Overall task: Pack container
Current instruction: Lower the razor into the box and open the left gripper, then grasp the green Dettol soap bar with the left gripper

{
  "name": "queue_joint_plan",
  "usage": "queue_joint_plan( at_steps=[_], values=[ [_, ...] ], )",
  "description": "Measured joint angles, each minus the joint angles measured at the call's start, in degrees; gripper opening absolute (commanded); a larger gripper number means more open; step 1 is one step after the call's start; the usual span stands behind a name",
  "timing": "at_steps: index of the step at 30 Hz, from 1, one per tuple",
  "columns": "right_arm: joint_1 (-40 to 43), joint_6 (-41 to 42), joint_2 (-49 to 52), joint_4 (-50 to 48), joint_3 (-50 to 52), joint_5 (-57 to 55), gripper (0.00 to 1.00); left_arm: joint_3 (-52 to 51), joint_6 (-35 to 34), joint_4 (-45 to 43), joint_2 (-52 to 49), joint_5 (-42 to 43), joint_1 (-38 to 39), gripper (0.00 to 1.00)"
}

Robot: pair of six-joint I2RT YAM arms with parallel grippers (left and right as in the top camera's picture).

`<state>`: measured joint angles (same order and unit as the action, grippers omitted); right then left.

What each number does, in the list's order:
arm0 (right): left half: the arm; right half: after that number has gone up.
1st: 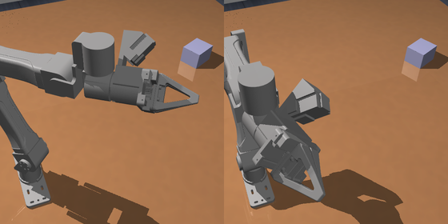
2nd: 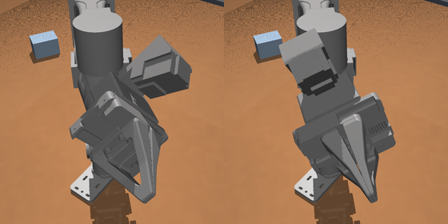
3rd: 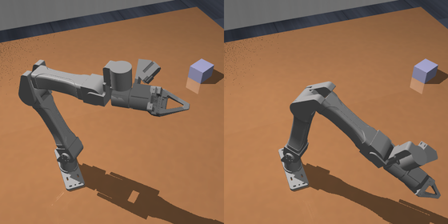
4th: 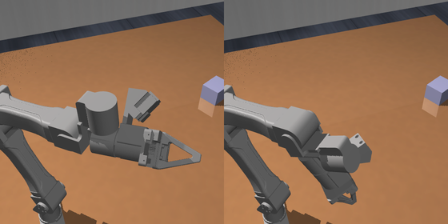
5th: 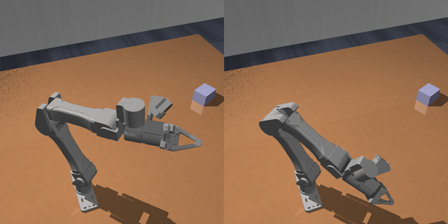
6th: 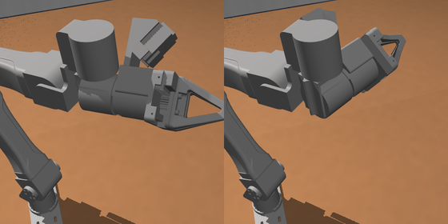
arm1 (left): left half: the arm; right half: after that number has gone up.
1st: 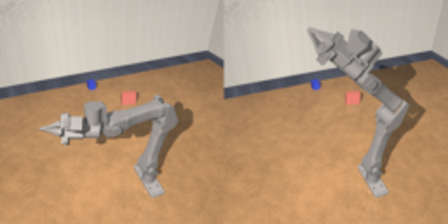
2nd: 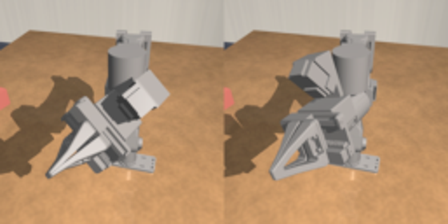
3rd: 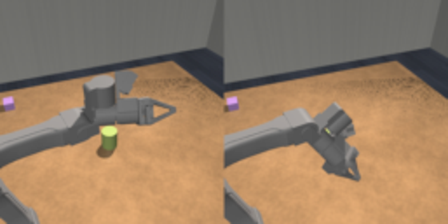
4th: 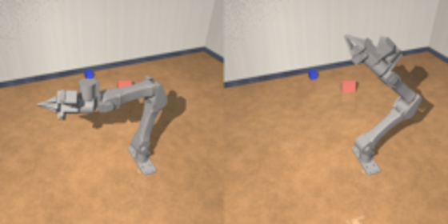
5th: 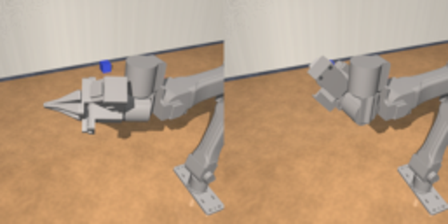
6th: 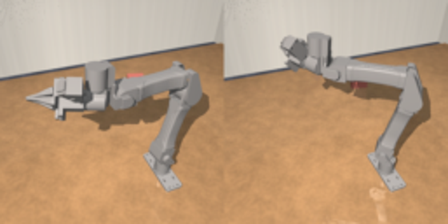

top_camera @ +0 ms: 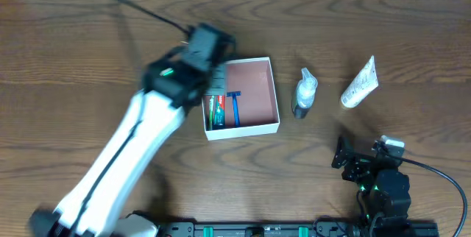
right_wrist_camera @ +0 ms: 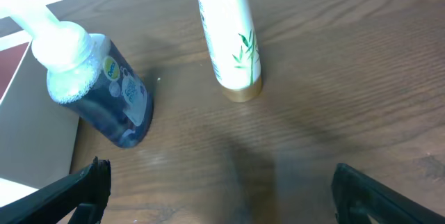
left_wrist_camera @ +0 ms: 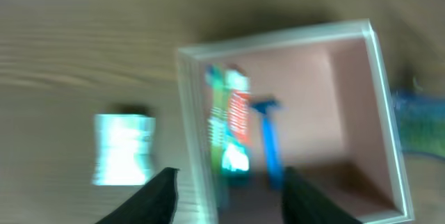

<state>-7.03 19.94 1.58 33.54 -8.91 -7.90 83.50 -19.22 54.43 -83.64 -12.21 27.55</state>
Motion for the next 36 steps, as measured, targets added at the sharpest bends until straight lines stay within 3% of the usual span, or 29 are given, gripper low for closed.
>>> queue_joint_plan(
  at_steps=[3, 5, 14, 23, 31, 34, 36],
  values=[
    [0.0, 0.0, 0.0, 0.0, 0.0, 0.0, 0.99, 0.04, 2.27, 1.95, 2.99, -5.38, -4.48, 0.73],
    [0.0, 0.0, 0.0, 0.0, 0.0, 0.0, 0.99, -0.85, 4.46, 1.97, 2.51, -5.97, -8.76, 0.75],
    [0.0, 0.0, 0.0, 0.0, 0.0, 0.0, 0.99, -8.15, 14.97, 1.22, -11.96, 9.4, -23.91, 0.76],
    [0.0, 0.0, 0.0, 0.0, 0.0, 0.0, 0.99, -8.17, 18.23, -0.28, -22.82, 17.33, -24.65, 0.75],
    [0.0, 0.0, 0.0, 0.0, 0.0, 0.0, 0.99, -8.17, 18.21, -3.04, -27.47, 18.82, -24.61, 0.74],
    [0.0, 0.0, 0.0, 0.0, 0.0, 0.0, 0.99, -8.5, 18.08, -4.44, -29.11, 19.15, -24.61, 0.67],
    [0.0, 0.0, 0.0, 0.0, 0.0, 0.0, 0.99, -9.05, 17.84, -4.63, -30.42, 19.34, -24.61, 0.56]
  ],
)
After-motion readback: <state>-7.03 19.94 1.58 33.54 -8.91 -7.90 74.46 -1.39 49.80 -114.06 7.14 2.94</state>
